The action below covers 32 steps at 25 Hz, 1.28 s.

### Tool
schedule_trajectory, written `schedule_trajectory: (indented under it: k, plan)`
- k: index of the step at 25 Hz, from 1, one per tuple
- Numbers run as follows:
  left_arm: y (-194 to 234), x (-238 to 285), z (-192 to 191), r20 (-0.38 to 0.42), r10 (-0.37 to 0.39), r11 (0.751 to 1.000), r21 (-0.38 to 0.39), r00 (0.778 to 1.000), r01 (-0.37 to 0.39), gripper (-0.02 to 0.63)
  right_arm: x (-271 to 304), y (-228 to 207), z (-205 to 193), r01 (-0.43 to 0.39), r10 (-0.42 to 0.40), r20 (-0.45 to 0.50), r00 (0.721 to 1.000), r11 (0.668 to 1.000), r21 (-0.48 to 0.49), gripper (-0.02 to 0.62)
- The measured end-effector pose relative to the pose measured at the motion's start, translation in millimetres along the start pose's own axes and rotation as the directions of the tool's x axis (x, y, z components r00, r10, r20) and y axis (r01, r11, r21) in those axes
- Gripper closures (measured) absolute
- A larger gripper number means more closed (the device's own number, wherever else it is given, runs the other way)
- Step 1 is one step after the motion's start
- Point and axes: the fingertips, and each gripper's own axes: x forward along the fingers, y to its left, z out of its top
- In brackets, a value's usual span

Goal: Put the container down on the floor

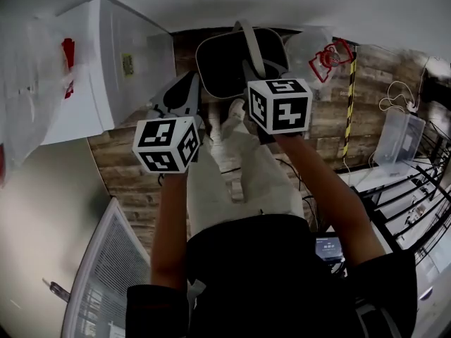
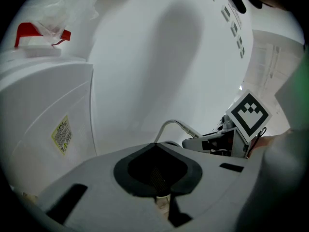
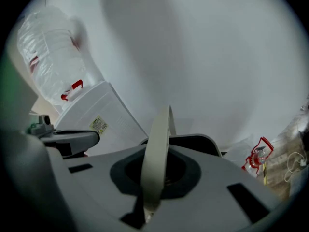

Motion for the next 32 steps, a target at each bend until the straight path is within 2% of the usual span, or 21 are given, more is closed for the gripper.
schedule_trajectory:
  k: [5, 9, 18, 32]
  plan:
    - [8.5, 13.4, -25.1, -0.029, 0.011, 0.999, -0.04, 1.0, -0.012, 0.589, 24.6, 0.6, -17.1, -0.008, 0.008, -0.04, 0.999, 1.0, -0.002, 0.565]
    - [18.4, 27.1, -39.5, -0.051, -0.012, 0.998, -0.067, 0.999, 0.008, 0.589, 42.6, 2.1, -28.4, 0.004, -0.003, -0.063, 0.998, 1.0, 0.005, 0.565]
    - [36.2, 51.5, -61.0, -0.109, -0.069, 0.996, -0.056, 0.992, 0.063, 0.589, 81.2, -0.3, -47.8, 0.036, -0.029, -0.094, 0.995, 0.997, 0.074, 0.565]
    - [65.7, 100.7, -91.3, -0.129, -0.094, 0.992, -0.091, 0.987, 0.082, 0.589, 143.4, -11.2, -72.4, 0.062, -0.052, -0.137, 0.989, 0.996, 0.072, 0.565]
